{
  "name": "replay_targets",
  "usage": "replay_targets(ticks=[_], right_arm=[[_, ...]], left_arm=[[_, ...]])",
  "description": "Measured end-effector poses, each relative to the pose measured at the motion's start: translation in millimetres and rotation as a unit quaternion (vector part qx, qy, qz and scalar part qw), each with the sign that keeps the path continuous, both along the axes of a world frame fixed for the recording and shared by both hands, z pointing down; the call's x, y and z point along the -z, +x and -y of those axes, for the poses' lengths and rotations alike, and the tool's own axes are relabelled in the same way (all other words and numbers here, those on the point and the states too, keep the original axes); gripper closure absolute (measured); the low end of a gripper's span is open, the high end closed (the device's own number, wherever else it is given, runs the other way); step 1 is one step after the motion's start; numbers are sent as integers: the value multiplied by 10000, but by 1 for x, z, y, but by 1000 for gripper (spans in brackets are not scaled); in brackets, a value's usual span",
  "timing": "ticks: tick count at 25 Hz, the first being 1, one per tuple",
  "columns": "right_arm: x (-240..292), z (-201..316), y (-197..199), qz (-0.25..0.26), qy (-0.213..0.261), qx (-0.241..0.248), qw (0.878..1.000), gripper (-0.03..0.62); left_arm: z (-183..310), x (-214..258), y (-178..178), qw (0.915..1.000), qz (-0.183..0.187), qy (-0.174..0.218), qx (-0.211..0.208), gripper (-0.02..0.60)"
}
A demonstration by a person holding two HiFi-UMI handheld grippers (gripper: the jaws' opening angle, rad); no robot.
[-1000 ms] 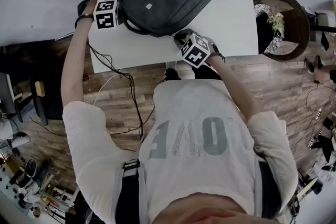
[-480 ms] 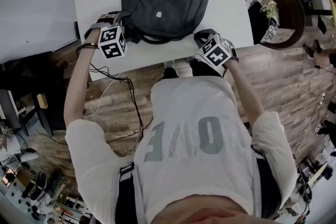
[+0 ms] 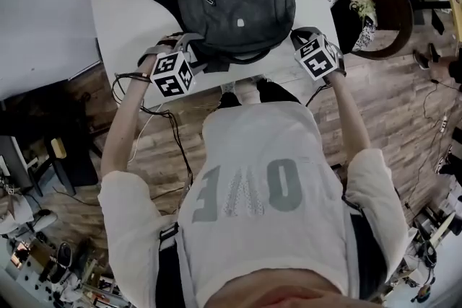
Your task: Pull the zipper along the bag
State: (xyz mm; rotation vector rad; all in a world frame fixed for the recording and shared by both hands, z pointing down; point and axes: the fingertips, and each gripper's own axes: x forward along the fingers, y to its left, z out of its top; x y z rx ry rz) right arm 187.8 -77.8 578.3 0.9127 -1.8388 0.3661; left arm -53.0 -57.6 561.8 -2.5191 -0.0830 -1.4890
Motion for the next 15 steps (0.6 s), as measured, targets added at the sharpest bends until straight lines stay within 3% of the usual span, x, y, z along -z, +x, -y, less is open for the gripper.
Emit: replay_targets(ticks=[4,10,13,15], right_arm=[[-1,17,30,-402,99,38,9991,563],[-5,43,69,-874,140,100,9960,563],[-5,62,85,-982,140,24,9951,563],[-7,75,88,-1221,157,236,9921,563]], left_arm=[[-13,-1,30,9995,-278,-142,-39,299],[-23,1,77,9986,-493,-20,-179,362],[-25,1,99,9977,-651,-56,-154,362],[-24,1,107,9970,-746,-165,-130,362]])
